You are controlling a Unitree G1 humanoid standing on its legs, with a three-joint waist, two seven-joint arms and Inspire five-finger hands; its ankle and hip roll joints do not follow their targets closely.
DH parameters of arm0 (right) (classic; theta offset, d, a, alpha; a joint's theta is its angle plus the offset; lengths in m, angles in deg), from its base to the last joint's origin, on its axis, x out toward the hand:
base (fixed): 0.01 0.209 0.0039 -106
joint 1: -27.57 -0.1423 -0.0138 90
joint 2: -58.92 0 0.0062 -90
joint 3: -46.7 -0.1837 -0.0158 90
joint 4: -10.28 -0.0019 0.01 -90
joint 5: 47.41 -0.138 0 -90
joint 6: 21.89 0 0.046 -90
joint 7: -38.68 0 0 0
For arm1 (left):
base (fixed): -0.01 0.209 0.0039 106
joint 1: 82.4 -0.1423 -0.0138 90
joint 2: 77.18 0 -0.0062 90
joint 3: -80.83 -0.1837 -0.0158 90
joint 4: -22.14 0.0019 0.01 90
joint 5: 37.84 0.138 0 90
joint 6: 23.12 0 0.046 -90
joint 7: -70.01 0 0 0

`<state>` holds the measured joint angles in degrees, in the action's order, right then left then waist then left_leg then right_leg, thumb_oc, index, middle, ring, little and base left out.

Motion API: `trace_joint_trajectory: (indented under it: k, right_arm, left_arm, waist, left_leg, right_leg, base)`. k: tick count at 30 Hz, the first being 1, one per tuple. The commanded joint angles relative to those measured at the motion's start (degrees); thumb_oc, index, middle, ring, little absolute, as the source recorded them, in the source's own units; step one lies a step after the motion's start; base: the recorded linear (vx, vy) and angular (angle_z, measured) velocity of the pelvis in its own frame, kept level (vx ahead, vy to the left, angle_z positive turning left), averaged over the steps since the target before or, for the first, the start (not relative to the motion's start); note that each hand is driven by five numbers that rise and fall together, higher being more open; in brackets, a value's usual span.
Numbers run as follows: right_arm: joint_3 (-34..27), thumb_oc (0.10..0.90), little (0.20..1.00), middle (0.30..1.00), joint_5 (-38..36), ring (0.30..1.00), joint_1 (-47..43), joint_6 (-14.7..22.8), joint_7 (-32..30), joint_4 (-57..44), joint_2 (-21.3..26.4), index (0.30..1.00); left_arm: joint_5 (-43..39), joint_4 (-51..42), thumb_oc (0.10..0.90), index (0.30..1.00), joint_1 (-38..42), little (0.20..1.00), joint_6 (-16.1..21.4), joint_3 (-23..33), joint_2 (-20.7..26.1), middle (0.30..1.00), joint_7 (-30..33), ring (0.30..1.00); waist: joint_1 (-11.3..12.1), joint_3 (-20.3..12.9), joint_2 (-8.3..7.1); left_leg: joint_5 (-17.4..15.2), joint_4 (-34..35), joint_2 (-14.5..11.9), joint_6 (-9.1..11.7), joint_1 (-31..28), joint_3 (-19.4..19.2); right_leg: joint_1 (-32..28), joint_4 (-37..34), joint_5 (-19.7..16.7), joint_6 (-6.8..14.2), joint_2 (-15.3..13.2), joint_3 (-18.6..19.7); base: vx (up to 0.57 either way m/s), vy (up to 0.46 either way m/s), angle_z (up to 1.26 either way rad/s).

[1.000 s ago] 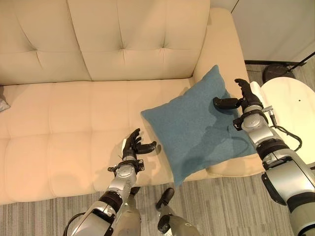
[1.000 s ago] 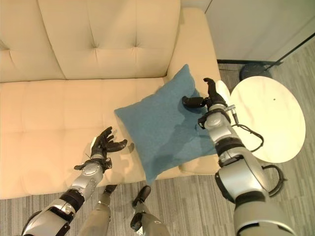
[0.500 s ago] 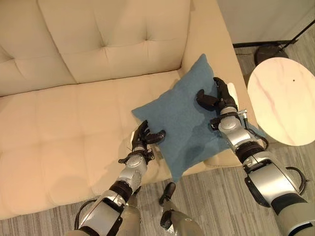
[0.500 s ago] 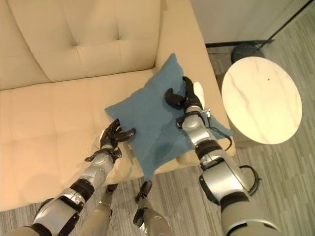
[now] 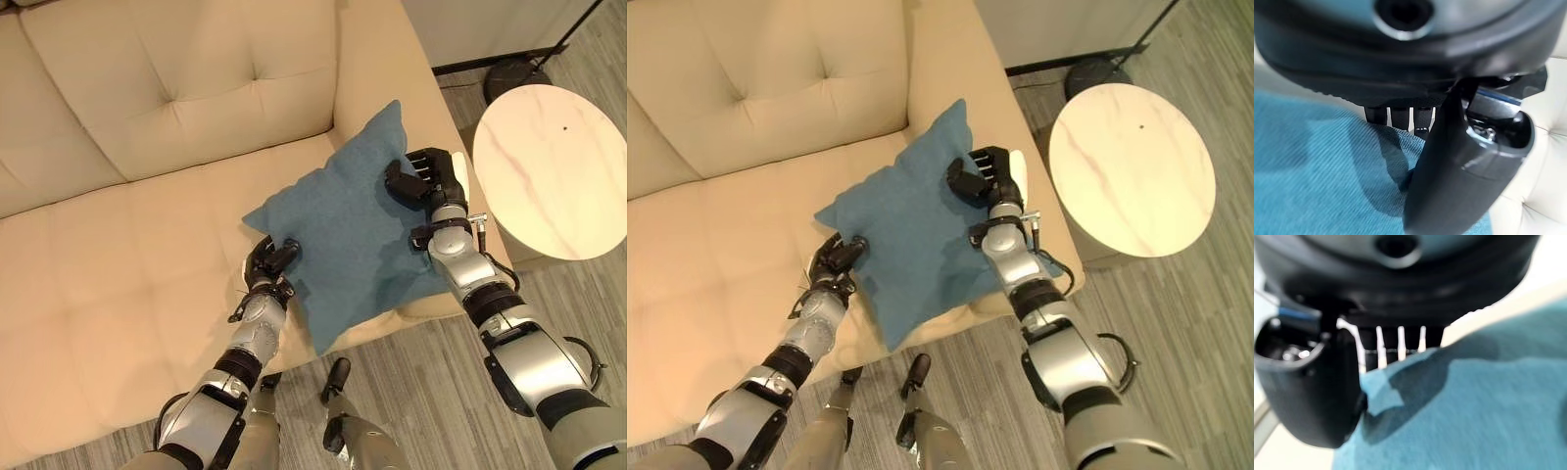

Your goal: Pick up all the scattered cushions and arrange them neatly on the sofa.

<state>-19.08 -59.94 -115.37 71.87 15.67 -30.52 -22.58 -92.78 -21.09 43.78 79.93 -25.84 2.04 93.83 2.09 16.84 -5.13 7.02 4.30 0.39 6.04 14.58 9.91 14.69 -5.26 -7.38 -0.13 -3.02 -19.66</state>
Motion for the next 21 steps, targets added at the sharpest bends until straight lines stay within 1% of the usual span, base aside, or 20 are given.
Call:
trace_joint_trajectory:
  k: [1,3,4,6,8,9,11,12,15,17,18,19,20,21]
  right_arm:
    - [-0.7,0.4,0.3,0.3,1.1,0.3,2.1,4.5,0.3,-9.0,-0.5,0.3]
    - [-1.6,0.4,0.3,0.3,2.0,0.3,6.2,4.3,0.8,-12.0,-1.2,0.3]
    - [-1.7,0.4,0.3,0.3,2.0,0.3,6.3,4.3,0.8,-12.1,-1.2,0.3]
    - [-3.3,0.4,0.3,0.3,3.3,0.3,13.2,3.9,1.6,-16.6,-2.9,0.3]
    - [-4.4,0.4,0.3,0.3,3.9,0.3,17.6,3.8,2.0,-19.4,-4.3,0.3]
    - [-4.4,0.4,0.3,0.3,3.9,0.3,17.9,3.7,2.0,-19.5,-4.4,0.3]
    - [-6.0,0.4,0.3,0.3,5.6,0.3,24.1,3.5,3.0,-23.5,-5.7,0.3]
    - [-6.0,0.4,0.3,0.3,5.6,0.3,24.2,3.5,3.0,-23.6,-5.7,0.3]
    - [-6.7,0.4,0.3,0.3,7.3,0.3,28.0,3.1,3.9,-25.9,-5.8,0.3]
    - [-7.9,0.4,0.3,0.3,7.7,0.3,30.2,2.8,4.1,-27.5,-6.2,0.3]
    - [-8.5,0.4,0.3,0.3,7.8,0.3,31.1,2.8,4.0,-28.6,-6.5,0.3]
    - [-9.6,0.4,0.3,0.3,7.8,0.3,32.8,2.9,3.9,-30.5,-6.7,0.3]
    - [-9.9,0.4,0.3,0.3,7.7,0.3,33.2,3.2,3.8,-31.4,-6.8,0.3]
    - [-9.9,0.4,0.3,0.3,7.7,0.3,33.2,3.1,3.8,-31.5,-6.8,0.3]
  left_arm:
    - [2.0,-6.2,0.4,0.3,11.9,0.3,5.7,-1.4,-4.5,0.3,-3.3,0.3]
    - [3.8,-8.7,0.4,0.3,10.0,0.3,5.3,-1.9,-4.0,0.3,-3.0,0.3]
    - [3.9,-8.8,0.4,0.3,9.9,0.3,5.3,-2.0,-4.0,0.3,-3.0,0.3]
    - [6.2,-13.3,0.4,0.3,6.0,0.3,4.4,-2.7,-3.5,0.3,-3.0,0.3]
    - [7.1,-16.6,0.4,0.3,3.2,0.3,4.0,-2.9,-3.7,0.3,-3.0,0.3]
    - [7.2,-16.7,0.4,0.3,2.9,0.3,4.0,-3.0,-3.7,0.3,-3.0,0.3]
    - [9.8,-22.2,0.4,0.3,-1.7,0.3,3.0,-4.1,-3.6,0.3,-3.4,0.3]
    - [9.9,-22.3,0.4,0.3,-1.9,0.3,3.0,-4.2,-3.6,0.3,-3.4,0.3]
    - [11.8,-26.3,0.4,0.3,-5.9,0.3,2.2,-5.3,-3.0,0.3,-3.9,0.3]
    - [12.1,-27.8,0.4,0.3,-8.1,0.3,1.9,-5.9,-2.9,0.3,-4.3,0.3]
    - [12.5,-28.6,0.4,0.3,-9.2,0.3,2.0,-6.0,-2.6,0.3,-4.3,0.3]
    - [13.0,-29.7,0.4,0.3,-11.0,0.3,2.3,-6.6,-2.1,0.3,-4.5,0.3]
    - [13.4,-30.2,0.4,0.3,-11.9,0.3,2.3,-7.0,-1.7,0.3,-4.9,0.3]
    - [13.4,-30.2,0.4,0.3,-11.9,0.3,2.3,-7.0,-1.7,0.3,-4.9,0.3]
  waist:
    - [-1.3,-2.1,0.54]
    - [-1.6,-2.9,1.04]
    - [-1.7,-3.1,1.0]
    - [-2.2,-4.4,1.74]
    - [-2.4,-5.0,2.16]
    - [-2.4,-5.1,2.13]
    - [-2.5,-6.0,2.82]
    - [-2.4,-6.0,2.79]
    - [-2.5,-6.5,3.83]
    - [-2.8,-6.4,4.87]
    - [-3.5,-6.3,5.29]
    - [-4.8,-6.2,5.55]
    - [-5.2,-6.1,5.59]
    - [-5.1,-6.3,5.64]
  left_leg:
    - [-6.2,-0.2,1.4,-2.1,-2.9,-2.9]
    - [-6.6,-0.1,1.4,-2.3,-4.1,-2.9]
    - [-6.4,-0.1,1.5,-2.3,-3.9,-2.8]
    - [-6.8,0.0,1.5,-2.7,-5.3,-2.8]
    - [-7.2,0.0,1.5,-3.0,-6.2,-2.9]
    - [-7.2,0.0,1.5,-3.0,-6.3,-2.8]
    - [-7.8,-0.1,1.6,-3.5,-8.0,-2.7]
    - [-7.8,-0.1,1.6,-3.5,-8.1,-2.8]
    - [-8.7,-0.6,1.6,-4.4,-10.2,-3.0]
    - [-8.9,-1.3,1.7,-4.7,-11.1,-2.1]
    - [-8.8,-1.6,1.6,-4.7,-11.1,-1.3]
    - [-8.5,-2.2,1.6,-4.5,-10.9,-0.2]
    - [-8.2,-2.6,1.8,-4.2,-10.4,0.5]
    - [-8.1,-2.6,1.7,-4.2,-10.2,0.5]
  right_leg:
    - [-2.9,4.7,8.0,6.4,-0.5,2.8]
    - [-3.9,4.7,8.3,6.4,-0.6,2.9]
    - [-3.8,4.6,8.1,6.4,-0.7,2.8]
    - [-5.0,5.1,8.8,6.3,-0.9,2.9]
    - [-5.7,5.7,9.2,6.2,-1.1,2.8]
    - [-5.8,5.8,9.3,6.3,-1.1,2.8]
    - [-6.9,7.4,10.2,6.3,-1.6,2.8]
    - [-7.0,7.5,10.2,6.3,-1.6,2.8]
    - [-7.7,11.2,11.6,6.3,-2.5,3.4]
    - [-7.7,14.2,12.8,6.3,-3.0,5.6]
    - [-7.1,15.8,13.1,6.6,-2.8,8.4]
    - [-6.2,17.9,13.7,6.8,-0.9,17.1]
    - [-6.1,18.4,14.2,6.8,0.3,21.7]
    - [-5.9,18.3,14.0,6.8,0.4,21.8]
  base:
    - [0.03,0.011,-0.13]
    - [0.04,0.017,-0.11]
    - [0.04,0.024,-0.03]
    - [0.05,0.023,-0.01]
    - [0.04,0.017,0.01]
    - [0.04,0.011,-0.02]
    - [0.05,0.029,-0.04]
    - [0.05,0.046,0.03]
    - [0.03,0.043,0.01]
    - [0.0,0.016,0.02]
    - [-0.06,-0.06,-0.03]
    - [-0.09,-0.104,0.1]
    - [-0.07,-0.079,0.26]
    - [-0.1,-0.14,0.84]
